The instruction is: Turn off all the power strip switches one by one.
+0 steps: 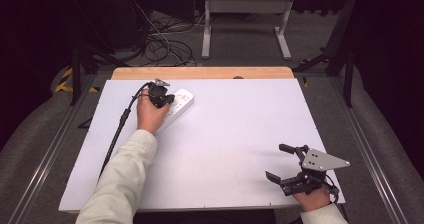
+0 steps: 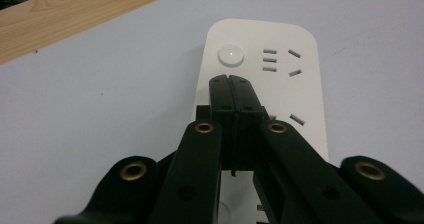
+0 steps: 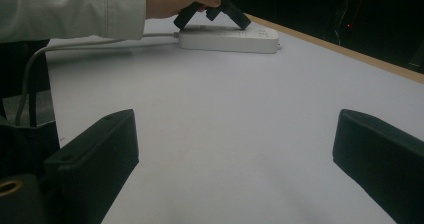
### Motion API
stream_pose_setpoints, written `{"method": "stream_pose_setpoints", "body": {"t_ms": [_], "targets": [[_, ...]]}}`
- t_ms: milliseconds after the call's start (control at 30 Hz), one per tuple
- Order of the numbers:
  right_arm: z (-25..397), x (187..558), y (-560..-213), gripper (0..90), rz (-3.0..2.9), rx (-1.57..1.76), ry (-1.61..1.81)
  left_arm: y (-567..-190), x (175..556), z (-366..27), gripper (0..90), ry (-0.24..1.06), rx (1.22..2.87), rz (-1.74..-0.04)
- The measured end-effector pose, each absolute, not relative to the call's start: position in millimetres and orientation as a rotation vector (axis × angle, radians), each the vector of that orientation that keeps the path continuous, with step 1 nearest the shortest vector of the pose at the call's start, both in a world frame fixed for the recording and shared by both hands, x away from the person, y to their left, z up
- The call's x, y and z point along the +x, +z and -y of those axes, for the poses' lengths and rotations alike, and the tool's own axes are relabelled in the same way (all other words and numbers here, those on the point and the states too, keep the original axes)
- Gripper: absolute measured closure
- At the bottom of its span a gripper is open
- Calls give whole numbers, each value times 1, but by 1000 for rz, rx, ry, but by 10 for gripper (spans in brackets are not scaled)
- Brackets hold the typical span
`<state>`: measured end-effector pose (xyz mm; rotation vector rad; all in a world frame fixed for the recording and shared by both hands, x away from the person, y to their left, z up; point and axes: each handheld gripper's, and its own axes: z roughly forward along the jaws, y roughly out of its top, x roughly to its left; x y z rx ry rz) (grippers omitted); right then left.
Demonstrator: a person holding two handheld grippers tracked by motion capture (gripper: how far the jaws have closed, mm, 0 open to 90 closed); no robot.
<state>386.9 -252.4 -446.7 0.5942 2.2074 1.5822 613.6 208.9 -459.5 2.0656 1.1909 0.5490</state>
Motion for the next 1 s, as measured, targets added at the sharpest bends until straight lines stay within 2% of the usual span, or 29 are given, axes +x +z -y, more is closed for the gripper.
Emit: {"method": "stream_pose_setpoints", "body": {"t_ms": [500, 567, 667, 1000], "targets": [[252, 387, -447, 50, -2209, 585, 1582, -459, 613, -212, 900, 576, 2082, -1201], [252, 388, -447, 49, -2212, 590, 1586, -459, 613, -209, 900, 527, 2068, -1187], [252, 387, -447, 50, -2211, 587, 1581, -459, 611, -200, 900, 613, 2104, -1178], [253, 386, -447, 50, -2207, 585, 1587, -457, 609, -202, 900, 645, 2132, -1210]]}}
